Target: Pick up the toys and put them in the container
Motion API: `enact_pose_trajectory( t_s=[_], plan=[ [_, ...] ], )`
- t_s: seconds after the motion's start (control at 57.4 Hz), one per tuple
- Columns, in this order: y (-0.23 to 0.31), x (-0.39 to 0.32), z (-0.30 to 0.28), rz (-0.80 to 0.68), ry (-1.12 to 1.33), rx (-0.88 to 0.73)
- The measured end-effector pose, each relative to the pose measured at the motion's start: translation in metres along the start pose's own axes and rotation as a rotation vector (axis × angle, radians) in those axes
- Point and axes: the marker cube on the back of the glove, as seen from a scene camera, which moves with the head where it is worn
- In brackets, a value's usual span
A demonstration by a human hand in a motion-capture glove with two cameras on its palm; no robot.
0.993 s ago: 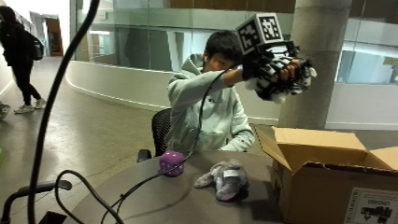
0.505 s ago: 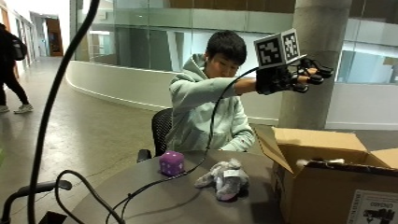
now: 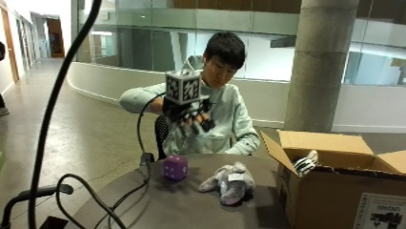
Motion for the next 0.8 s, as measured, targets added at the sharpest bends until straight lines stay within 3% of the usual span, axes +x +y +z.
enact_pose_trajectory(
  t_s=[0.192, 0.261, 0.331, 0.435, 0.644, 0.801],
  plan=[
    [0.078, 0.000, 0.167, 0.127, -0.111, -0.177],
    [0.077, 0.008, 0.192, 0.131, -0.053, -0.111],
    [0.073, 0.012, 0.194, 0.146, 0.030, 0.032],
    [0.065, 0.013, 0.197, 0.100, 0.027, 0.081],
    [0.041, 0.011, 0.189, 0.020, -0.115, 0.004],
    [0.021, -0.015, 0.117, -0.025, -0.196, 0.017]
  ],
)
